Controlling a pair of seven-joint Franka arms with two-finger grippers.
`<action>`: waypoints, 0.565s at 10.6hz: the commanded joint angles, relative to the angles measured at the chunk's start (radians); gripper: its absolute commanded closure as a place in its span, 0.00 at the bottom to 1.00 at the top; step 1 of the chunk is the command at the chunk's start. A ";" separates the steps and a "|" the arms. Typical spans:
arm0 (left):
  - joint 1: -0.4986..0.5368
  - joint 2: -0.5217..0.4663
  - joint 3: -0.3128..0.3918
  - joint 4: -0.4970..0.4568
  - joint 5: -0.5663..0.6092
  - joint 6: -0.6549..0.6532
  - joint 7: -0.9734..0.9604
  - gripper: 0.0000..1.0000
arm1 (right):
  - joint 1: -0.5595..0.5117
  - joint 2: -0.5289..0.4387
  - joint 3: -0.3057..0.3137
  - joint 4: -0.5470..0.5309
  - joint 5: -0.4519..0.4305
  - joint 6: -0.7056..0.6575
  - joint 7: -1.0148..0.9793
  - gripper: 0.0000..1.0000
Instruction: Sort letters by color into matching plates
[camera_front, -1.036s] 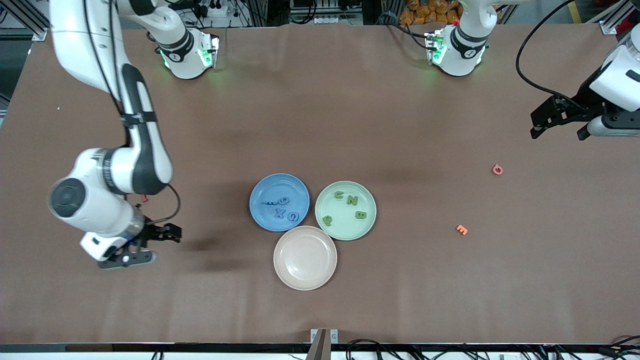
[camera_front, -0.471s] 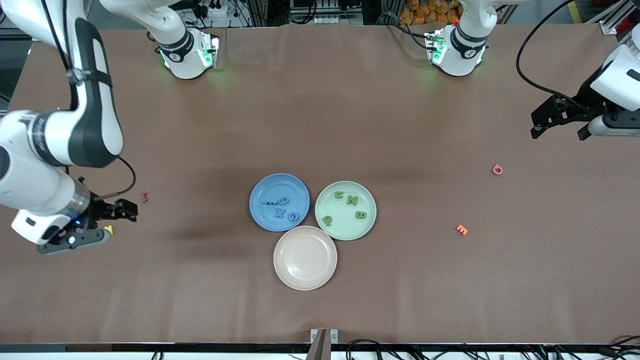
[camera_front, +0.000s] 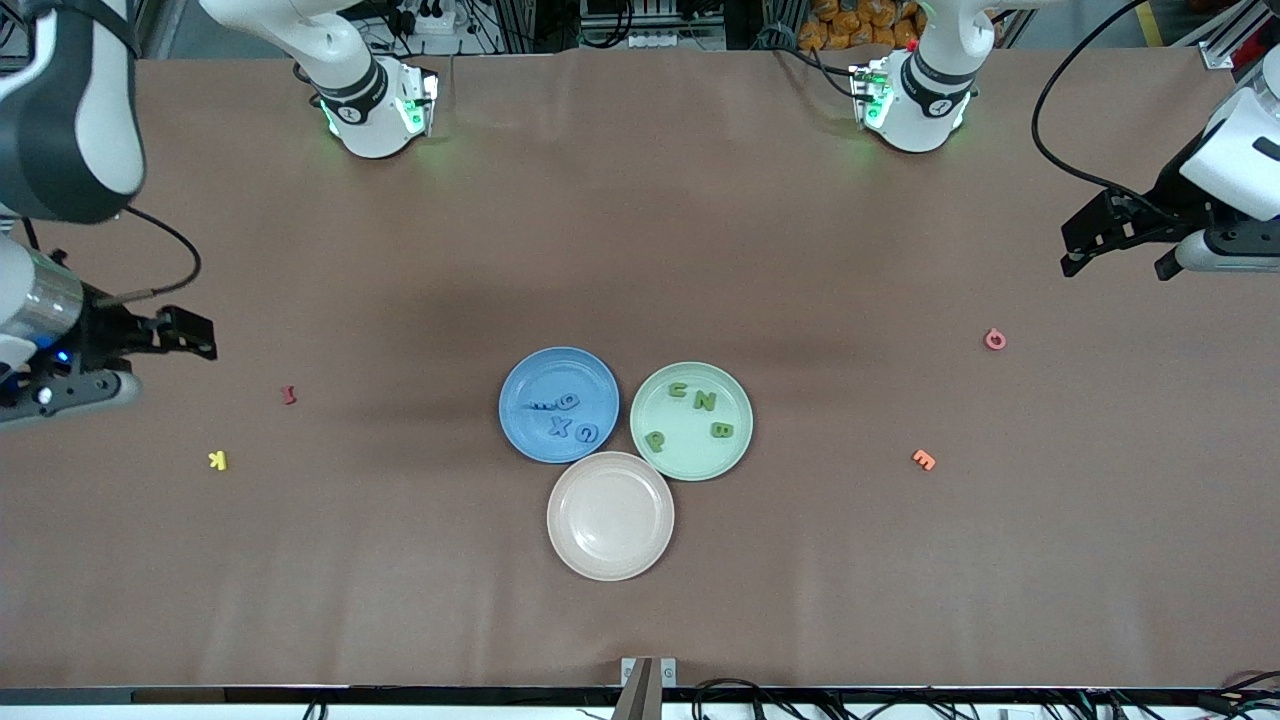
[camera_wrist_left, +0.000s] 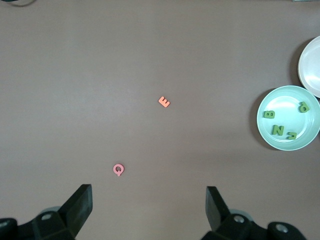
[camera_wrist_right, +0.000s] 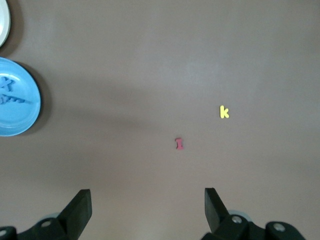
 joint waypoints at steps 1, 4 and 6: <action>0.003 0.000 -0.006 0.016 -0.002 -0.017 0.000 0.00 | -0.003 -0.072 0.014 0.031 -0.021 -0.074 0.089 0.00; 0.004 0.000 -0.003 0.016 -0.005 -0.017 0.001 0.00 | -0.035 -0.129 0.041 0.028 -0.012 -0.092 0.141 0.00; 0.004 0.000 -0.003 0.016 -0.007 -0.017 0.001 0.00 | -0.150 -0.149 0.150 0.031 -0.005 -0.103 0.147 0.00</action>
